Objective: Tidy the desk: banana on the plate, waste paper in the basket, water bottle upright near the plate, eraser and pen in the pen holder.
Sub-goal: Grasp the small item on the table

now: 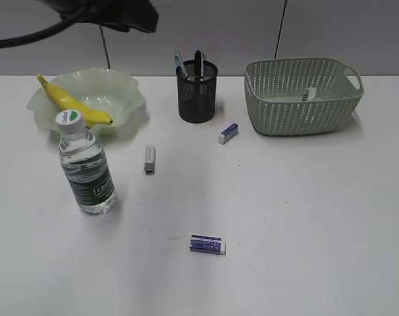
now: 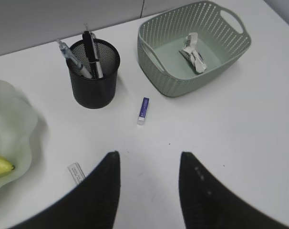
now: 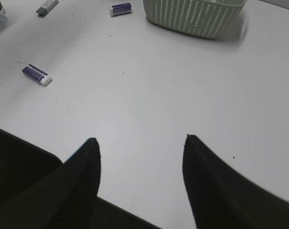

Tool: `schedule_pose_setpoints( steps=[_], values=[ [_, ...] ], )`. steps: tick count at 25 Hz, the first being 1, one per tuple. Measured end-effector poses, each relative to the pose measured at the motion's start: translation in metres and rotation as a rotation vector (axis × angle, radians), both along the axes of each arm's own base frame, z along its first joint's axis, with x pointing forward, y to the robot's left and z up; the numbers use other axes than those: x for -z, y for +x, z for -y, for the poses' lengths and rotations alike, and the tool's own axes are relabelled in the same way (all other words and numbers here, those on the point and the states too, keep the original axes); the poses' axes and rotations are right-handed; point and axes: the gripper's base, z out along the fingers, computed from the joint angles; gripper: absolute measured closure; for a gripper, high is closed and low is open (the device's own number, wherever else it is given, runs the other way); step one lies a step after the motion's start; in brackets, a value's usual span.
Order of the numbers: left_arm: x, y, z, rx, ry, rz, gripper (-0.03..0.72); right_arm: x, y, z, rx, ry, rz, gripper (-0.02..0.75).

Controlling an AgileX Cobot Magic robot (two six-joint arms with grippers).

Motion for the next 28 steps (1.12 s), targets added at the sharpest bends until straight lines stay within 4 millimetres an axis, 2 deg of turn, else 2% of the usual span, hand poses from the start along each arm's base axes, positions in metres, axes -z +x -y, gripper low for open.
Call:
schedule_pose_setpoints(
  steps=[5,11,15,21,25,28],
  values=[
    [0.017,0.049,0.036,0.022,0.091,-0.137,0.378,0.0,0.0,0.0,-0.003,0.001,-0.001,0.296],
    [0.059,0.094,0.064,-0.058,0.198,-0.336,0.372,0.0,0.0,0.0,-0.004,0.002,-0.002,0.34],
    [0.085,0.116,0.074,-0.137,0.271,-0.432,0.363,0.0,0.0,0.0,-0.004,0.002,-0.002,0.392],
    [0.118,0.138,0.088,-0.184,0.27,-0.472,0.319,0.0,0.0,0.0,-0.004,0.002,-0.002,0.409],
    [0.139,0.148,0.082,-0.237,0.276,-0.517,0.289,0.0,0.0,0.0,-0.004,0.002,-0.002,0.411],
    [0.147,0.155,0.074,-0.276,0.269,-0.542,0.286,0.0,0.0,0.0,-0.004,0.002,-0.002,0.412]
  ],
)
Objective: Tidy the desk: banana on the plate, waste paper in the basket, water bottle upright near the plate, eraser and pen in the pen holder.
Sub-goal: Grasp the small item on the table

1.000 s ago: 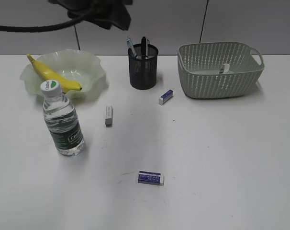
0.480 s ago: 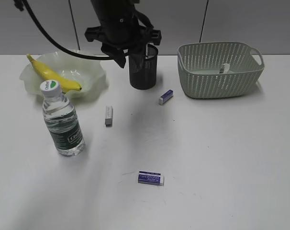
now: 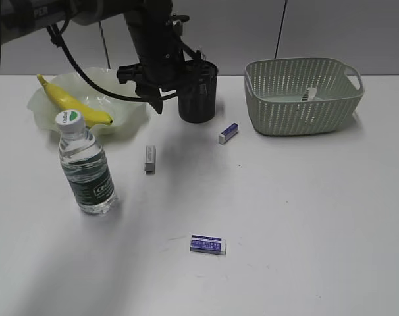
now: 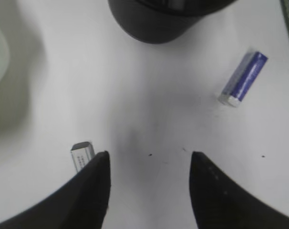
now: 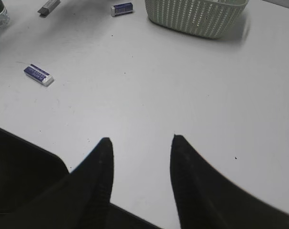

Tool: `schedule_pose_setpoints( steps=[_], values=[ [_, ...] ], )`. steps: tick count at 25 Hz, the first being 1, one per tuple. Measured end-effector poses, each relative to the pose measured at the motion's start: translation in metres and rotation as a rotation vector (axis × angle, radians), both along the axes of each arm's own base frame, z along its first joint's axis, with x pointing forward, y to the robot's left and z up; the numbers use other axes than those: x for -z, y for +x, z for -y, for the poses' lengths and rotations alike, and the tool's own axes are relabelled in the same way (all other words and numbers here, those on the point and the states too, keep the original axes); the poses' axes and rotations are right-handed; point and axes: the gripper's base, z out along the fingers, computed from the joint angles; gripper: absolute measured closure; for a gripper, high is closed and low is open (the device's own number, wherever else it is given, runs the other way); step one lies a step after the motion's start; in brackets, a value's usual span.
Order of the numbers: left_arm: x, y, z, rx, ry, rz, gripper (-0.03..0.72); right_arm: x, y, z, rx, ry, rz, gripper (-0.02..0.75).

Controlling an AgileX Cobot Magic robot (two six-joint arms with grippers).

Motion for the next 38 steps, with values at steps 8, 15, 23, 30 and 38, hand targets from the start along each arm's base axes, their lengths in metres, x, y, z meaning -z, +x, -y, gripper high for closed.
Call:
schedule_pose_setpoints(
  steps=[8,15,23,30,38],
  values=[
    [0.019,0.007,-0.006,-0.03,0.006,-0.04,0.285,0.0,0.0,0.0,0.0,0.0,0.0,0.413],
    [0.024,0.007,-0.005,-0.03,0.008,-0.051,0.285,0.0,0.0,0.0,-0.001,0.001,0.0,0.413],
    [-0.002,-0.002,-0.004,-0.02,-0.016,-0.019,0.285,0.0,0.0,0.0,-0.001,0.001,0.0,0.414],
    [-0.009,-0.023,-0.016,-0.019,0.016,-0.065,0.285,0.0,0.0,0.0,-0.001,0.001,0.0,0.416],
    [0.011,-0.026,-0.021,-0.017,0.075,-0.109,0.285,0.0,0.0,0.0,-0.001,0.001,0.0,0.416]
  ],
)
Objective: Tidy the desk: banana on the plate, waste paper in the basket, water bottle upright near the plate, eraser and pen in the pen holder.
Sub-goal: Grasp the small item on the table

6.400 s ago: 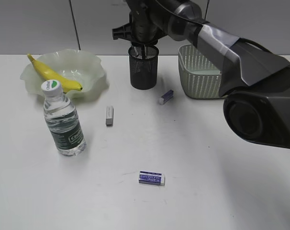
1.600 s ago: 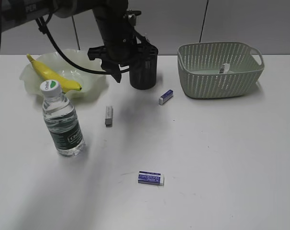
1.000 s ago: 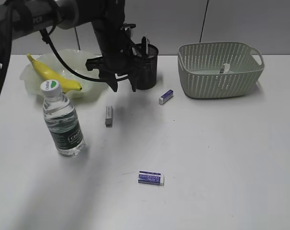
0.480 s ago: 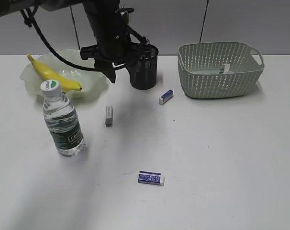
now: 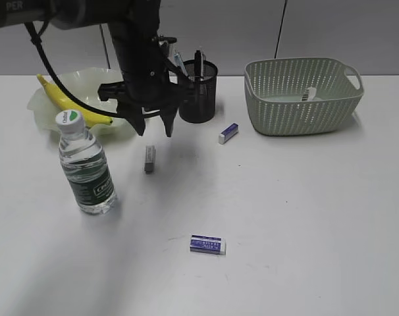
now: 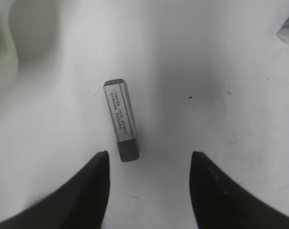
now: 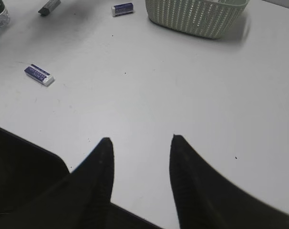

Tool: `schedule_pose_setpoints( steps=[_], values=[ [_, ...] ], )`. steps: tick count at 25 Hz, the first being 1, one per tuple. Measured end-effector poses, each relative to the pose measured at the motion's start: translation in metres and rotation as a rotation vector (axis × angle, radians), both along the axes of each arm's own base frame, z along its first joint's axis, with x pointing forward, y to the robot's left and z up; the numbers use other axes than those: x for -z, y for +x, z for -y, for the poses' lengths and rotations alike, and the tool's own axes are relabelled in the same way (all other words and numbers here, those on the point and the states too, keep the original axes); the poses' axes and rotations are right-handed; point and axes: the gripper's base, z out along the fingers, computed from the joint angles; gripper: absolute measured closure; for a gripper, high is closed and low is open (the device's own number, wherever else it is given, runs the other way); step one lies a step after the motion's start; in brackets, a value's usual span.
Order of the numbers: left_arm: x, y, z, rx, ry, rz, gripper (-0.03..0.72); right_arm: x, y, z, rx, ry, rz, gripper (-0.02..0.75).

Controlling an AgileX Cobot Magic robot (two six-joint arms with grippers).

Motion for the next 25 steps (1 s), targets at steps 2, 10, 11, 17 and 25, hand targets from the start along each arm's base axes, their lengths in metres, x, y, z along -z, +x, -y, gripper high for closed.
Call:
schedule_pose_setpoints(
  steps=[2,10,11,17,25],
  values=[
    [0.009,0.001,0.001,0.0,0.012,-0.015,0.285,0.0,0.0,0.0,0.0,0.0,0.0,0.416],
    [0.048,0.005,0.002,0.007,0.072,-0.073,0.285,0.0,0.0,0.0,0.0,0.0,0.0,0.416],
    [0.05,0.006,0.001,0.011,0.085,-0.071,0.285,0.0,0.0,0.0,0.0,0.0,0.0,0.416],
    [0.066,0.007,0.0,0.015,0.113,-0.093,0.285,0.0,0.0,0.0,0.0,0.0,0.0,0.416],
    [0.074,0.007,0.001,0.015,0.119,-0.103,0.388,0.0,0.0,0.0,0.0,0.0,0.0,0.416]
  ],
)
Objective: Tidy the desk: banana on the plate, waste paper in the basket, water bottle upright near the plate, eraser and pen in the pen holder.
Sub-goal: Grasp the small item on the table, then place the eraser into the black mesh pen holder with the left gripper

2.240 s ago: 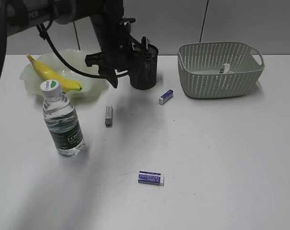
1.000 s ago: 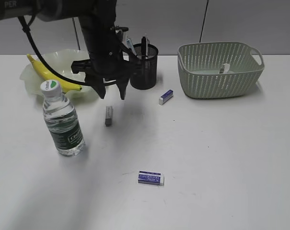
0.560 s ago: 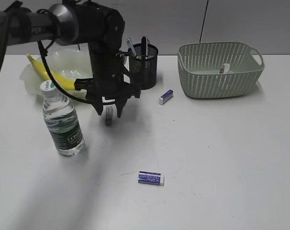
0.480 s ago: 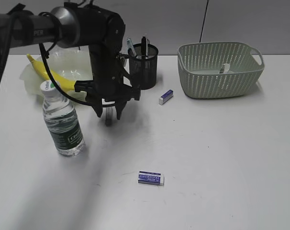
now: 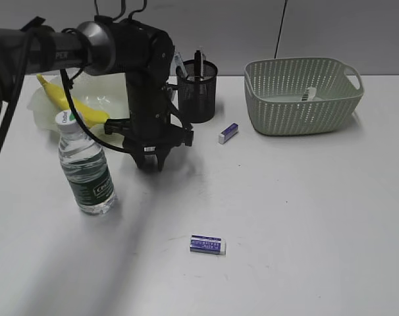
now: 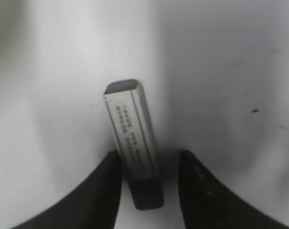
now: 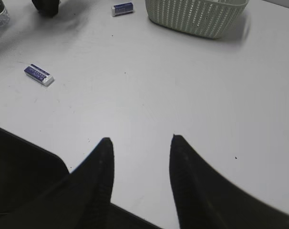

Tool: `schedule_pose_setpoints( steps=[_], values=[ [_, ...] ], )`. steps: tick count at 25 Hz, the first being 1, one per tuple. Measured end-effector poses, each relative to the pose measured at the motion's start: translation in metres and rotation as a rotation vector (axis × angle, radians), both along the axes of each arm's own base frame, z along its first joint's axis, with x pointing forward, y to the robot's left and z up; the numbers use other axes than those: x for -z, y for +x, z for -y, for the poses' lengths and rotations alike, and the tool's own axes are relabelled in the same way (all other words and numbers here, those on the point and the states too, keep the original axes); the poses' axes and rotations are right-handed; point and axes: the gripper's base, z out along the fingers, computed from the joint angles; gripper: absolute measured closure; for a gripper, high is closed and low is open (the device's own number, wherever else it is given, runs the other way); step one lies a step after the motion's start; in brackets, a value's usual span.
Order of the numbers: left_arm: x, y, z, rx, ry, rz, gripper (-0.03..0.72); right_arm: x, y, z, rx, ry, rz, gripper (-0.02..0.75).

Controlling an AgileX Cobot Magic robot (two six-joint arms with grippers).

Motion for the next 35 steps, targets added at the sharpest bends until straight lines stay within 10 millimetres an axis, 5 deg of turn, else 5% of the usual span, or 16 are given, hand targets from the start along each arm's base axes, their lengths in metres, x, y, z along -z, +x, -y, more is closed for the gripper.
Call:
schedule_pose_setpoints(
  steps=[4,8,11,18,25,35],
  values=[
    [0.002,0.001,0.001,0.0,-0.004,0.002,0.405,0.0,0.0,0.0,0.0,0.0,0.0,0.416],
    [0.002,0.001,0.001,0.026,-0.004,0.002,0.554,0.0,0.0,0.0,0.0,0.0,0.0,0.416],
    [-0.005,0.005,0.007,0.054,-0.014,0.022,0.549,0.0,0.0,0.0,0.0,0.0,0.0,0.416],
    [-0.072,0.015,0.036,0.095,-0.14,0.221,0.549,0.0,0.0,0.0,0.0,0.0,0.0,0.416],
    [-0.132,0.02,0.041,0.127,-0.232,0.392,0.549,0.0,0.0,0.0,0.0,0.0,0.0,0.416],
    [-0.123,0.044,0.057,0.16,-0.335,0.632,0.549,0.0,0.0,0.0,0.0,0.0,0.0,0.416]
  ],
)
